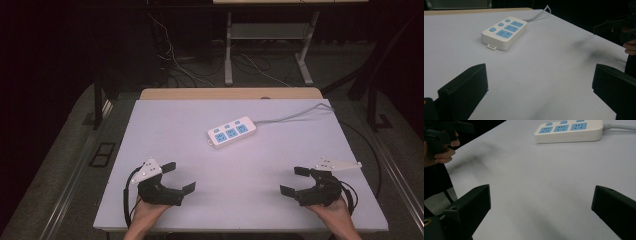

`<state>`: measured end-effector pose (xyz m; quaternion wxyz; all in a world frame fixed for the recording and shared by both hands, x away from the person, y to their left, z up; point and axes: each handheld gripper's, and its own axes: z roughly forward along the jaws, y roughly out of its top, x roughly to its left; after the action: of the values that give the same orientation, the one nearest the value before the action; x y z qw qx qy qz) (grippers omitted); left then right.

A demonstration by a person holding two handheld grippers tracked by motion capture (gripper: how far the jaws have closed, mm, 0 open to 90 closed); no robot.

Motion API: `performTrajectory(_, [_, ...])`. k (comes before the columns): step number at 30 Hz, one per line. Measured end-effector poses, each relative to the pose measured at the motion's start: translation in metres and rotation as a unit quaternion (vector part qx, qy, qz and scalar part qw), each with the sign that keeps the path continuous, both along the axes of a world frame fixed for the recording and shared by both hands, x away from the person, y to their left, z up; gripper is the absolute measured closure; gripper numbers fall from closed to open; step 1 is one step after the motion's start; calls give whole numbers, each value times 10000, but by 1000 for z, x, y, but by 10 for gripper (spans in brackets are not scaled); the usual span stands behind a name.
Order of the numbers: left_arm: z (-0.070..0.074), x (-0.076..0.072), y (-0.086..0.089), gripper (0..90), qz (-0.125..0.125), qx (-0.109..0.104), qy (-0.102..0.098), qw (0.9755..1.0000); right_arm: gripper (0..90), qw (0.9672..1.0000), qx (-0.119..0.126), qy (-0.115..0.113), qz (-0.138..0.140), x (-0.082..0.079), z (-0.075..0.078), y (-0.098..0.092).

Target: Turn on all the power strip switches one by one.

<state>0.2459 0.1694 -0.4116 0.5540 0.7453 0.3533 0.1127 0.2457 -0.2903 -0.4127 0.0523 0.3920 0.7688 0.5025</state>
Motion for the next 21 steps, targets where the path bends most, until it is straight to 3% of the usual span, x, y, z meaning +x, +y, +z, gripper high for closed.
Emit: performTrajectory(21, [0, 0, 1, 0, -33, 27, 47, 10000, 21, 10000, 3, 61, 39, -8, -1, 0])
